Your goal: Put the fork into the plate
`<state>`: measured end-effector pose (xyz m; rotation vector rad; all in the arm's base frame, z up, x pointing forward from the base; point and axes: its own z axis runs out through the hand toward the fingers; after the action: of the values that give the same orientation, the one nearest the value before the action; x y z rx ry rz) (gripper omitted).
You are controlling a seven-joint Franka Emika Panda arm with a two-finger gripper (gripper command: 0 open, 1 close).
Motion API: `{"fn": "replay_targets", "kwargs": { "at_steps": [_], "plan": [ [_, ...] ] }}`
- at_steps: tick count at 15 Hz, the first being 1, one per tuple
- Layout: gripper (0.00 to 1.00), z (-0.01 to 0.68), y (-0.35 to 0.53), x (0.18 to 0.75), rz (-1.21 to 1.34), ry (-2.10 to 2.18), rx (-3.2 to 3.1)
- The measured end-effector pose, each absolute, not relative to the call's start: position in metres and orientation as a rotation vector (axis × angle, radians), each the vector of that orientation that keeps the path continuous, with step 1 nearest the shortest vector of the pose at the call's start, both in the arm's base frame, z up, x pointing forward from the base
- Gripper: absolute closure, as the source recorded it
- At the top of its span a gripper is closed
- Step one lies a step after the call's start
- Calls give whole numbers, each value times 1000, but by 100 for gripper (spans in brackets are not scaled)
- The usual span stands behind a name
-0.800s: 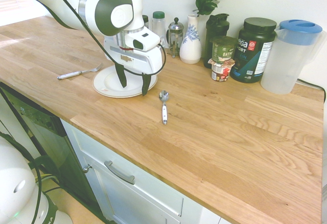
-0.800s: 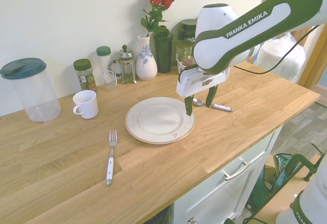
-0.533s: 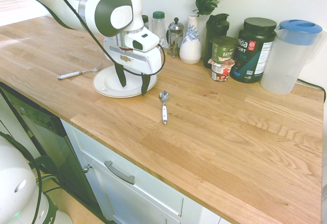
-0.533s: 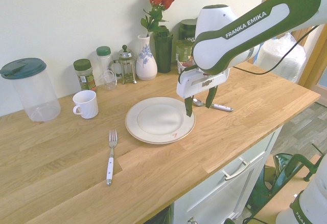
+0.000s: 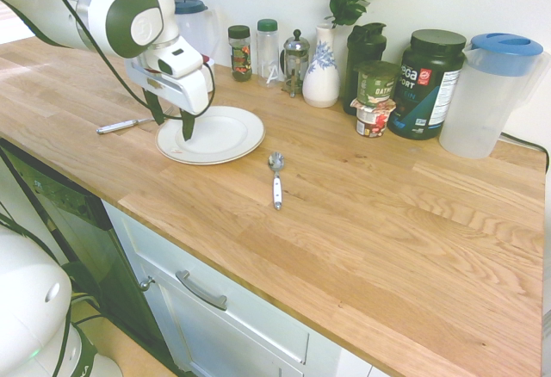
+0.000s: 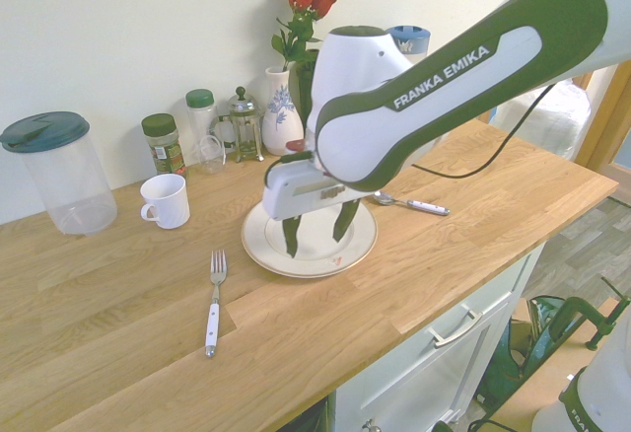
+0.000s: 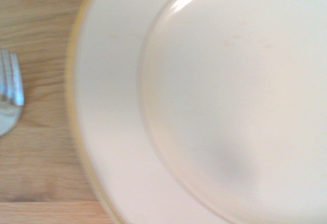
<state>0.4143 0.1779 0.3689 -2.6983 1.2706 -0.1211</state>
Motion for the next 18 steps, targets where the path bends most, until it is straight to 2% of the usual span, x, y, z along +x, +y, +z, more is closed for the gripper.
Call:
{"fn": "replay_targets", "kwargs": {
  "at_steps": [5,11,12,18],
  "plan": [
    [0,373,250,424,-81,1273,-2655],
    [0,347,315,417,11,1369,-2656],
    [100,352,320,420,0,1368,-2655],
    [100,327,340,421,31,1397,-2696]
  ]
}}
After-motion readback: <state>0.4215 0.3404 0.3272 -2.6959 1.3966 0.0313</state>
